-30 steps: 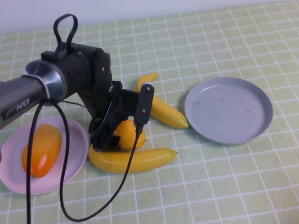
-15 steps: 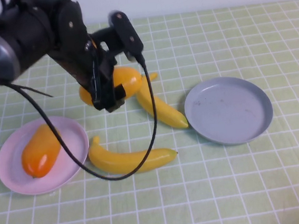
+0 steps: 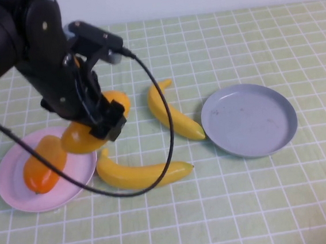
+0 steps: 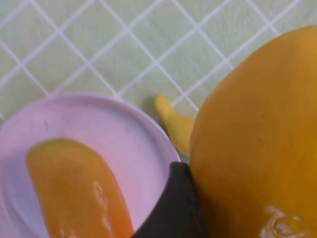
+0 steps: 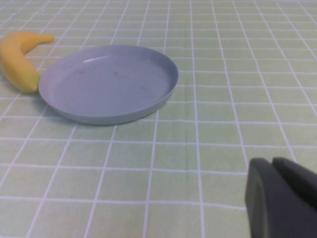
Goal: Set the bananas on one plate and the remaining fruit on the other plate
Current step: Put one type of fruit in the left plate
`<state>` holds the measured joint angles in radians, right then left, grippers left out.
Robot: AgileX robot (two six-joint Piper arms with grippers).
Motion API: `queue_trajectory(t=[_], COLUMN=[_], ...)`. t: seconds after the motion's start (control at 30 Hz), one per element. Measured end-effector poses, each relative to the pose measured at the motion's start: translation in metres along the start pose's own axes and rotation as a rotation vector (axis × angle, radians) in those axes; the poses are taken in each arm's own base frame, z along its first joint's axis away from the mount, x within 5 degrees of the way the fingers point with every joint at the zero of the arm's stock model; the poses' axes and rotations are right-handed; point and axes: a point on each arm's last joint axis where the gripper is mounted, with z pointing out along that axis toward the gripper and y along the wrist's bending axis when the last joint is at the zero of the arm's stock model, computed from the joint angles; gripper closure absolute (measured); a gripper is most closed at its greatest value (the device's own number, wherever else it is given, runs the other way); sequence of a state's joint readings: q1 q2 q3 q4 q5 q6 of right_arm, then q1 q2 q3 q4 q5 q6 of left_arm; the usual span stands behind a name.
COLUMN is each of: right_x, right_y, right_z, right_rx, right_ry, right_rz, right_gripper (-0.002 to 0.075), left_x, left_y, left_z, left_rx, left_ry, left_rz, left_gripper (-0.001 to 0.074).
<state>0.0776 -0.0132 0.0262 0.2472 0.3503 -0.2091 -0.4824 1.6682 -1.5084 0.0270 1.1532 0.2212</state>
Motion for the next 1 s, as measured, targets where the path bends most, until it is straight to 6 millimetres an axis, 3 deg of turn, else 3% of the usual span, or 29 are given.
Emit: queue_trajectory(t=[0.3,0.6,1.0], right_x=[0.000,0.000,0.000], right_y=[0.000,0.000,0.000], right_z=[0.000,0.000,0.000], right_rx=[0.000,0.000,0.000], right_ry=[0.000,0.000,0.000], right_rz=[0.000,0.000,0.000], right_gripper=[0.0743,0.0743,0.0743], left_x=[0.037,0.049,0.048], left_y=[0.000,0.040,0.037], left_z=[0.048,0.056,0.085], left_rx=[-0.072,-0.095,-0.022], left_ry=[0.057,0.043,0.105], left_rz=[-0.050,-0.222,-0.251], left_gripper=[0.0190,0.0190,0.0190])
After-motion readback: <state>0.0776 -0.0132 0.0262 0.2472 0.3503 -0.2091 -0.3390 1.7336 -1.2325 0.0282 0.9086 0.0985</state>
